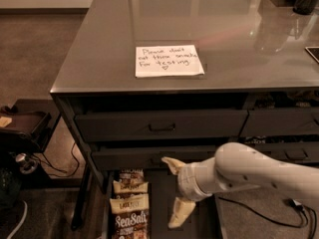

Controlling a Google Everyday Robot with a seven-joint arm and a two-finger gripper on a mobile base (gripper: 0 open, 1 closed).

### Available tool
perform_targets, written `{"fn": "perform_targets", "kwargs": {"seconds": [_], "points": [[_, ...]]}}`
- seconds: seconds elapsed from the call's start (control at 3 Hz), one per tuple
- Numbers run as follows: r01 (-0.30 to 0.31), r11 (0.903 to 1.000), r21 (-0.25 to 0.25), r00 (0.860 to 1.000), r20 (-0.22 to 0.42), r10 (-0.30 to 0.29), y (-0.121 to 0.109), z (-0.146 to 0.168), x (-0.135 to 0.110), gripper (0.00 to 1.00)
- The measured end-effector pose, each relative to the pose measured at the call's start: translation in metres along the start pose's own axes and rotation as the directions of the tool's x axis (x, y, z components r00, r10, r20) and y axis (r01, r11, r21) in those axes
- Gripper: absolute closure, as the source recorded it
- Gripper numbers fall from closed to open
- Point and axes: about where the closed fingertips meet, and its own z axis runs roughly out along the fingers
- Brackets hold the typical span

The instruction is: Pick brown chip bag from bottom drawer and place on counter

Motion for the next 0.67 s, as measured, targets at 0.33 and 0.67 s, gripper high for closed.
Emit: {"fn": "perform_targets", "kwargs": {"seconds": [0.33,0.67], "points": [[-0.022,0.9979,-0.062,1.000,0.001,0.022,0.0038,0.0628,0.0407,0.00],[-0.022,0.9979,-0.062,1.000,0.001,0.022,0.0038,0.0629,0.0409,0.00]]}}
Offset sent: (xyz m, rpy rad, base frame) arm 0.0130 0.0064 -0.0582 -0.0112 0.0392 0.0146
